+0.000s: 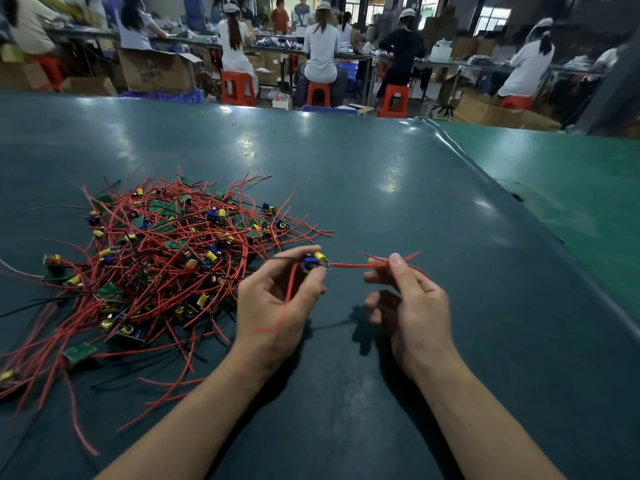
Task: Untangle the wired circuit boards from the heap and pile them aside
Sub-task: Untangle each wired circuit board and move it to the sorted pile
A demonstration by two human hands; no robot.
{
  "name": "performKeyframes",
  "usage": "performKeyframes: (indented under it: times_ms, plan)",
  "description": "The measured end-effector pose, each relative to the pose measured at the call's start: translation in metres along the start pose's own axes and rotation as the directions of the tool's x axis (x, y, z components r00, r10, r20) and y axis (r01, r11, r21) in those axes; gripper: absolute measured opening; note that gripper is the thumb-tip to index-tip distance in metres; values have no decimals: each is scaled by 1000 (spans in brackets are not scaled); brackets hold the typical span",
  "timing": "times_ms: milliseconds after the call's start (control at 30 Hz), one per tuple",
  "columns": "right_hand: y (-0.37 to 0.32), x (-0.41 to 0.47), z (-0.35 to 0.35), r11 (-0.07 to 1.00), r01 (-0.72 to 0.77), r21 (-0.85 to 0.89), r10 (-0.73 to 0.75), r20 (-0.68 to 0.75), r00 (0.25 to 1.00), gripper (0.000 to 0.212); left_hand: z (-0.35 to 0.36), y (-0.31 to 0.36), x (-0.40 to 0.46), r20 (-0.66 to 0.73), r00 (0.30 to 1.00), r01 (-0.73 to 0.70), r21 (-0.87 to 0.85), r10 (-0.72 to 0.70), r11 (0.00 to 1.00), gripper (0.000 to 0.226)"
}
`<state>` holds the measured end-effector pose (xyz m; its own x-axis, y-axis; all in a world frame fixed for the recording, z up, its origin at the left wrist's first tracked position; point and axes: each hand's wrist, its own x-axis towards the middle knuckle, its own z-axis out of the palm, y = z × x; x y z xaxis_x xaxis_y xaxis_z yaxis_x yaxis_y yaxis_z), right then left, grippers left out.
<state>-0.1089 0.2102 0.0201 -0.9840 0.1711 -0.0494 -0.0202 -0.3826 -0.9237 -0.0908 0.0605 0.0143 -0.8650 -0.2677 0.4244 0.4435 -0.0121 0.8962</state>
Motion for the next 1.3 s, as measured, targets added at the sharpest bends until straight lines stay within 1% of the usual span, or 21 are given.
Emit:
performKeyframes:
  times_ms: [100, 167, 200, 267, 300, 333, 367, 400, 433, 467, 500, 567, 633, 700, 767, 867, 933, 1033, 1167, 1233, 1300]
  plan:
    - [-2, 6, -6, 997, 37, 63, -27, -154, 988, 25, -5, 0, 3, -196, 968, -149, 63, 159, 987, 25]
    - [-4, 10, -13, 997, 76, 11, -72, -207, 976, 25, -8, 2, 5, -202, 943, -250, 87, 263, 964, 28]
    - [-3, 12, -15, 995, 71, -63, -81, -181, 980, 25, -9, 1, 5, -168, 939, -286, 100, 299, 953, 29]
    - [-1, 8, -13, 966, 56, -254, -61, -10, 998, 19, -8, 1, 2, -61, 954, -290, 73, 295, 954, 26]
    - [1, 4, -9, 932, 74, -356, -37, 110, 993, 10, -6, 1, 0, -18, 970, -241, 28, 242, 970, 25]
    - [4, 0, -6, 875, 119, -469, -18, 215, 976, 9, -5, 1, -1, 17, 990, -140, -37, 140, 990, 25]
    - [7, -2, -4, 803, 181, -568, -5, 298, 955, 18, -4, 2, -1, 64, 998, 16, -130, -7, 991, 27]
    - [10, -3, -3, 764, 226, -604, -9, 340, 941, 22, -4, 3, 0, 145, 975, 200, -245, -168, 949, 31]
    - [10, -2, -3, 772, 235, -591, -34, 332, 943, 22, -3, 4, 1, 243, 922, 373, -344, -302, 862, 37]
    - [8, 0, -4, 812, 210, -544, -59, 281, 958, 20, -4, 6, 1, 331, 860, 502, -408, -389, 763, 44]
    - [4, 3, -8, 858, 170, -486, -72, 214, 974, 19, -5, 8, 1, 394, 807, 586, -437, -440, 683, 48]
    - [-4, 6, -13, 935, 79, -345, -33, 135, 990, 17, -8, 11, 2, 504, 720, 689, -443, -476, 573, 44]
    - [-8, 3, -15, 955, -16, -297, 79, 201, 976, 29, -9, 12, 1, 599, 626, 770, -377, -499, 515, 33]
    - [-9, -4, -12, 947, -68, -315, 179, 340, 923, 46, -8, 11, 1, 650, 546, 818, -276, -529, 505, 28]
    - [-8, -8, -11, 946, -67, -318, 206, 426, 881, 46, -5, 10, -1, 676, 505, 835, -223, -537, 503, 20]
    - [-9, -7, -14, 937, -17, -350, 171, 415, 894, 33, -5, 10, -2, 700, 471, 845, -183, -537, 502, 12]
    - [-10, -7, -15, 932, -11, -363, 168, 405, 899, 31, -4, 9, -2, 696, 448, 855, -151, -561, 496, 10]
    - [-11, -6, -15, 949, -66, -309, 183, 366, 912, 31, -3, 8, -2, 689, 452, 855, -154, -566, 496, 14]
    - [-8, -3, -13, 977, -103, -185, 158, 314, 936, 20, -5, 6, -3, 703, 464, 795, -62, -540, 603, 25]
    - [-6, -3, -11, 978, -108, -179, 160, 308, 938, 22, -5, 7, -2, 683, 461, 805, -54, -566, 590, 33]
    - [-6, -4, -10, 974, -103, -203, 165, 315, 935, 25, -4, 8, -2, 674, 484, 790, -61, -559, 610, 40]
